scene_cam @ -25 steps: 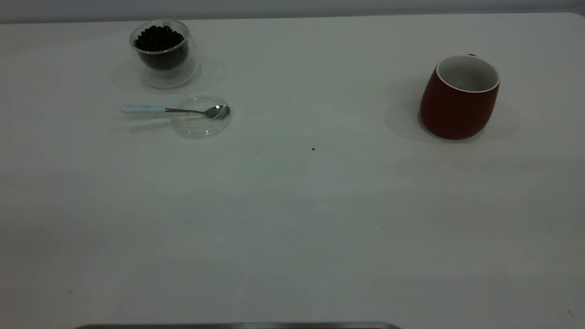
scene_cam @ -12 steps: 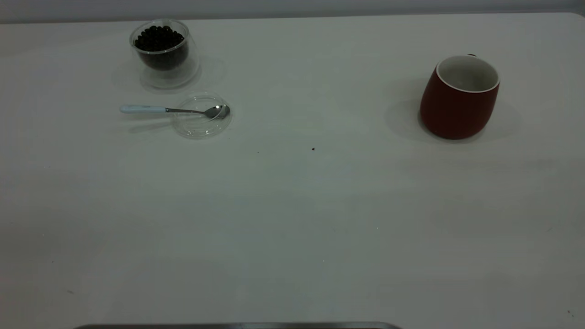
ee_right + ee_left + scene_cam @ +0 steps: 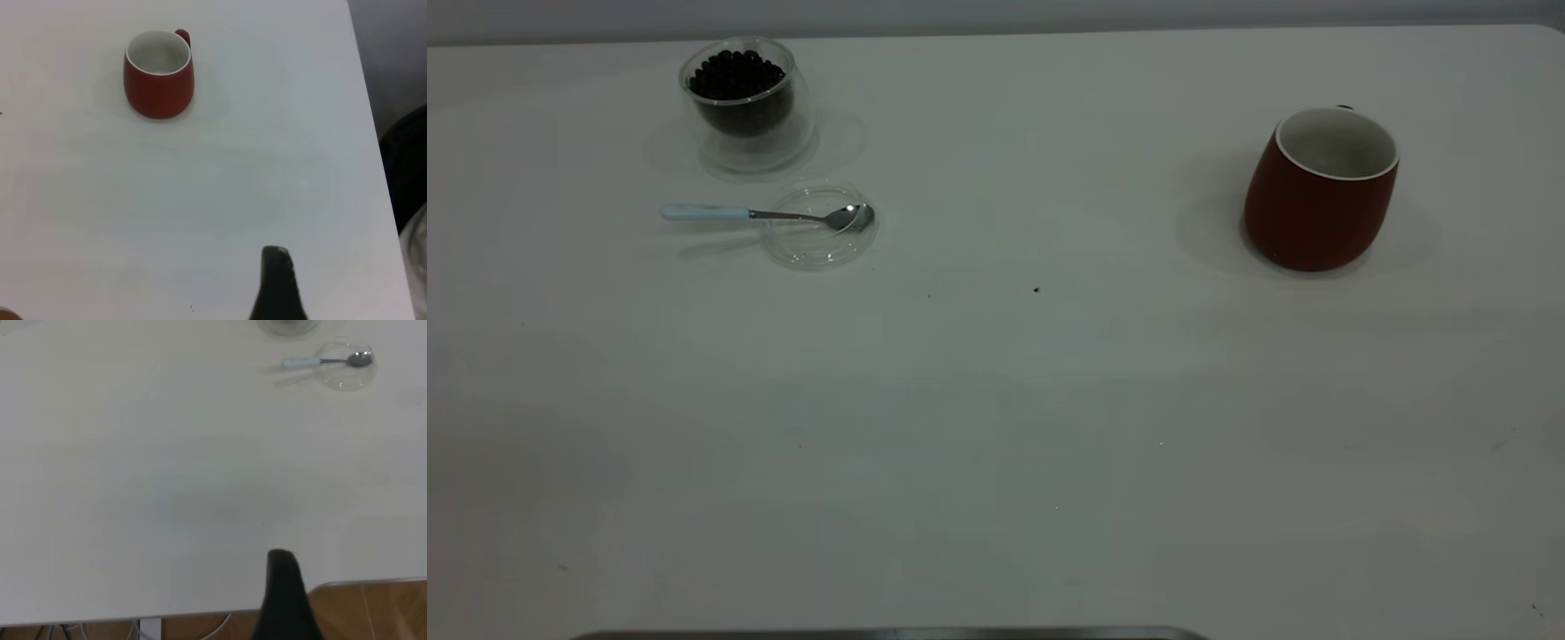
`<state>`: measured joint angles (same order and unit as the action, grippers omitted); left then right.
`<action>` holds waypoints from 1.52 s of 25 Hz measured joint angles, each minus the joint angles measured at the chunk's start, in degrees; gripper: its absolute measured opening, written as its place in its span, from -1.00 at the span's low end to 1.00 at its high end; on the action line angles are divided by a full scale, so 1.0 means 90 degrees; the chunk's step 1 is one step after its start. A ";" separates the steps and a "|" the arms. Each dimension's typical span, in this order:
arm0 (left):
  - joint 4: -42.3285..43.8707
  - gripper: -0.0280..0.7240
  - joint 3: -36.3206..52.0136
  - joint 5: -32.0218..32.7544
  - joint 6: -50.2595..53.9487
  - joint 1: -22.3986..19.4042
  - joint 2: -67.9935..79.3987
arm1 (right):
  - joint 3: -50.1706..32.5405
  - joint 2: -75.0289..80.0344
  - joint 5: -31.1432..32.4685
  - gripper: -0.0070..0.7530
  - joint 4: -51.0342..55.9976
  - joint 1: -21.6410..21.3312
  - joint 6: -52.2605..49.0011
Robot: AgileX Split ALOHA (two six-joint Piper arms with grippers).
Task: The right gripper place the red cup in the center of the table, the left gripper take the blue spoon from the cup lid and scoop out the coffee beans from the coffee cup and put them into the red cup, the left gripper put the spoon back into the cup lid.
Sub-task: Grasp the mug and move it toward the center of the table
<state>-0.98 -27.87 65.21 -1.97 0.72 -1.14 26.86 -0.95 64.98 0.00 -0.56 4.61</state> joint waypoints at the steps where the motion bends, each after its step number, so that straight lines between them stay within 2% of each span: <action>1: 0.0000 0.64 0.0000 0.0000 0.0000 0.0000 0.0000 | 0.0000 0.0000 0.0000 0.57 0.0000 0.0000 0.0000; 23: 0.0000 0.64 0.0000 0.0000 0.0000 0.0000 0.0000 | 0.0123 0.0185 -0.0010 0.57 0.0000 0.0000 0.0135; 33: 0.0000 0.64 0.0000 0.0000 0.0000 0.0000 0.0000 | 0.1559 0.3838 -0.0679 0.66 -0.0059 0.0000 0.1169; 38: 0.0000 0.64 0.0000 0.0000 0.0000 0.0000 0.0000 | 0.2269 0.5904 -0.1105 0.81 -0.0059 0.0000 0.2083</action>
<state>-0.98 -27.87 65.21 -1.97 0.72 -1.14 47.29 52.19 55.03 -0.53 -0.56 23.35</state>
